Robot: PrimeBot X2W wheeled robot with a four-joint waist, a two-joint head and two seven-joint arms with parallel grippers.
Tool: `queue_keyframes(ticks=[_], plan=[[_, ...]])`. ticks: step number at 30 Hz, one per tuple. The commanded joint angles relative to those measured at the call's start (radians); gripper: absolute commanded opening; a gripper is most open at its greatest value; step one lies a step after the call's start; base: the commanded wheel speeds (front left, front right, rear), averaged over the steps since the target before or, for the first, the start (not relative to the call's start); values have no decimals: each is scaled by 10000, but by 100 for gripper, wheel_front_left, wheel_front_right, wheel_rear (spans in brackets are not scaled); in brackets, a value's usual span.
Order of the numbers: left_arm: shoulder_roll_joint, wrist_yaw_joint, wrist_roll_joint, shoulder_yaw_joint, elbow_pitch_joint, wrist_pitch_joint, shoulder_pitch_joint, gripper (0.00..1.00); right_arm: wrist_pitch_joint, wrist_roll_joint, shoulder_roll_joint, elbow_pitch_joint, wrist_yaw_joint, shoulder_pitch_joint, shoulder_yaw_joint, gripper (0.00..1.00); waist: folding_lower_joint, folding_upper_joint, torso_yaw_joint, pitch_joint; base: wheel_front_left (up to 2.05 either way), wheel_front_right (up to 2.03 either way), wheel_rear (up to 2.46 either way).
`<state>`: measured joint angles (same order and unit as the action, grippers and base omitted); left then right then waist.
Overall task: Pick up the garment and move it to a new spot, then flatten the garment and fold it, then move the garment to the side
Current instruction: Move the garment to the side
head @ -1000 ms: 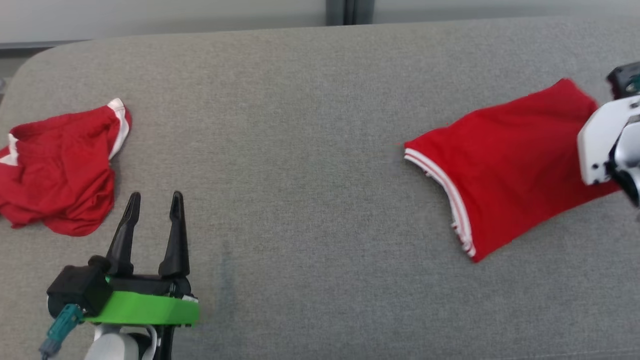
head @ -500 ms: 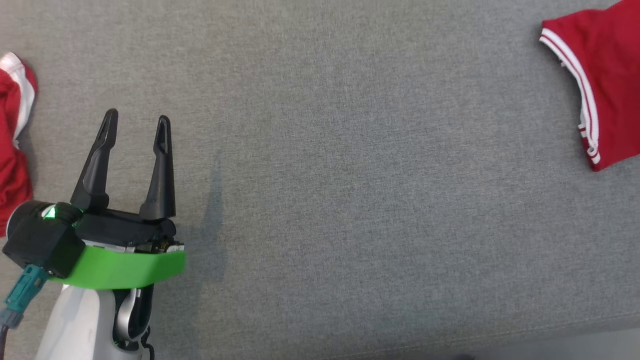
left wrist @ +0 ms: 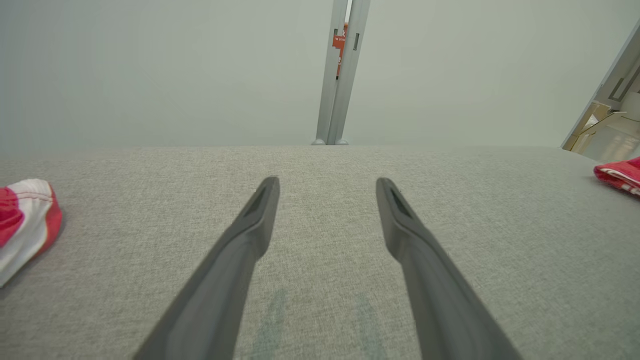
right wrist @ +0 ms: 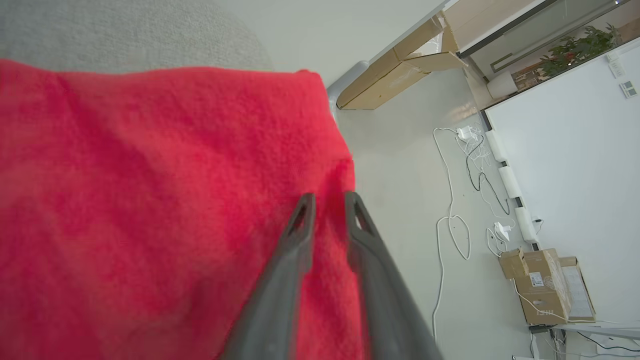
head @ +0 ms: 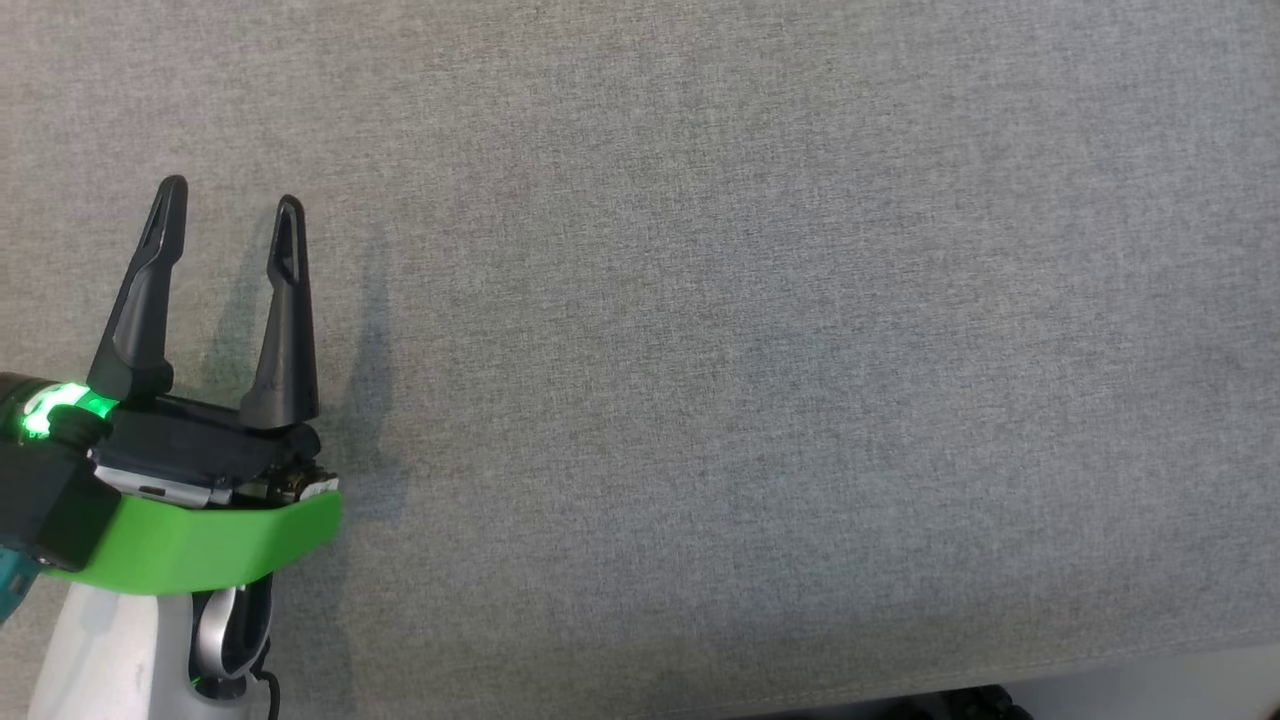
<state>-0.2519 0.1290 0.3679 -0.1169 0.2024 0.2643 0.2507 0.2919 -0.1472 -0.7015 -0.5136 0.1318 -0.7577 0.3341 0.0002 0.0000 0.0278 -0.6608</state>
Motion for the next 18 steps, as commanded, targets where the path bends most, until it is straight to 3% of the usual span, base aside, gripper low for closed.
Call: queue_keyframes(ticks=[1, 9, 18], plan=[[14, 22, -36, -1, -25, -4, -6, 100, 24, -169, 63, 33, -22, 171, 126, 100, -2, 0, -107, 151, 0, 0, 0], [380, 22, 53, -275, -756, -5, -295, 100, -937, -152, 403, -650, -22, 538, 165, 100, -2, 0, -431, 1746, 0, 0, 0], [729, 22, 378, 210, -1850, -4, -1477, 100, -3133, 1394, 1951, -599, -22, 1463, -818, 100, -2, 0, -588, 4176, 0, 0, 0]])
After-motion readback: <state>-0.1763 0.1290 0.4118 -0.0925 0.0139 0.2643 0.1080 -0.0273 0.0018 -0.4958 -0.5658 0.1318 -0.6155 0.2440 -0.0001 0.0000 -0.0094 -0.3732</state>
